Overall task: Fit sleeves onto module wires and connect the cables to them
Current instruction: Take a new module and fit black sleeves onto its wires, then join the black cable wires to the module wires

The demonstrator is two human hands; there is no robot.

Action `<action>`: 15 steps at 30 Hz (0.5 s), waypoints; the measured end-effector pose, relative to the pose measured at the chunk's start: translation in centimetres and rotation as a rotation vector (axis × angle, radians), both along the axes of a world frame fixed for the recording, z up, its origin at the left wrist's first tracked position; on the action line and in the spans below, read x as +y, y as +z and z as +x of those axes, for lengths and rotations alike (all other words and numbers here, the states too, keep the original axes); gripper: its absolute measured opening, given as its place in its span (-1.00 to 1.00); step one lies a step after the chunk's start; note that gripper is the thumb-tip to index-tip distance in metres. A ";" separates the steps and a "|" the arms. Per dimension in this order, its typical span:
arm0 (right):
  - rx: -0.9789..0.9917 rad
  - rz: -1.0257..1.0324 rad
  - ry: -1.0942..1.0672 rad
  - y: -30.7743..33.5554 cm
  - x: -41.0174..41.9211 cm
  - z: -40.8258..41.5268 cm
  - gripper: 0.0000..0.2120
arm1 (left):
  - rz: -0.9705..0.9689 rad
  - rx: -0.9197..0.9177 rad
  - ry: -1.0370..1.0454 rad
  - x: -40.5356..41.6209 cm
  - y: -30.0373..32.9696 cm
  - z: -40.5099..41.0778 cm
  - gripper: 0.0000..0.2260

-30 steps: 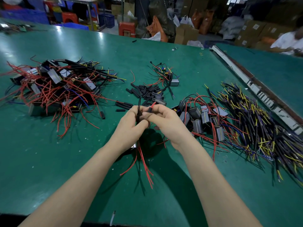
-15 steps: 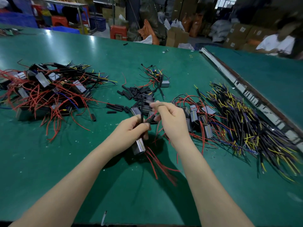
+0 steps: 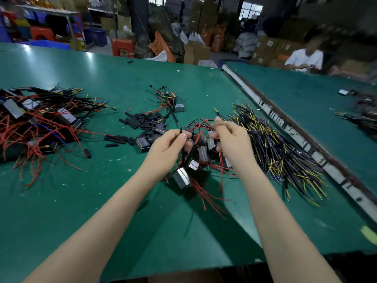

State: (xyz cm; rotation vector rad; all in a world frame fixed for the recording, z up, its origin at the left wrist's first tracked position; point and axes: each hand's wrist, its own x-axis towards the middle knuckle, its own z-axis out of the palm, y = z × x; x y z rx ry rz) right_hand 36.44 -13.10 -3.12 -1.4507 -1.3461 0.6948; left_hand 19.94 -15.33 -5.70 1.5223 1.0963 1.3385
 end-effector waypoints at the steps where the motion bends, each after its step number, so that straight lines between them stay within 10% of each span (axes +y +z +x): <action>1: 0.029 0.020 -0.051 0.2 0.2 1.1 -0.77 | 0.005 -0.006 0.006 0.1 -0.1 0.3 -0.82; 8: -0.706 -0.270 -0.420 -1.4 2.8 9.3 -0.69 | -0.024 0.005 -0.006 -0.5 -2.2 -0.3 -0.75; 15: -0.875 -0.461 -0.411 -2.4 4.5 10.9 -0.71 | -0.030 -0.010 -0.016 -1.0 -2.0 -0.7 -0.77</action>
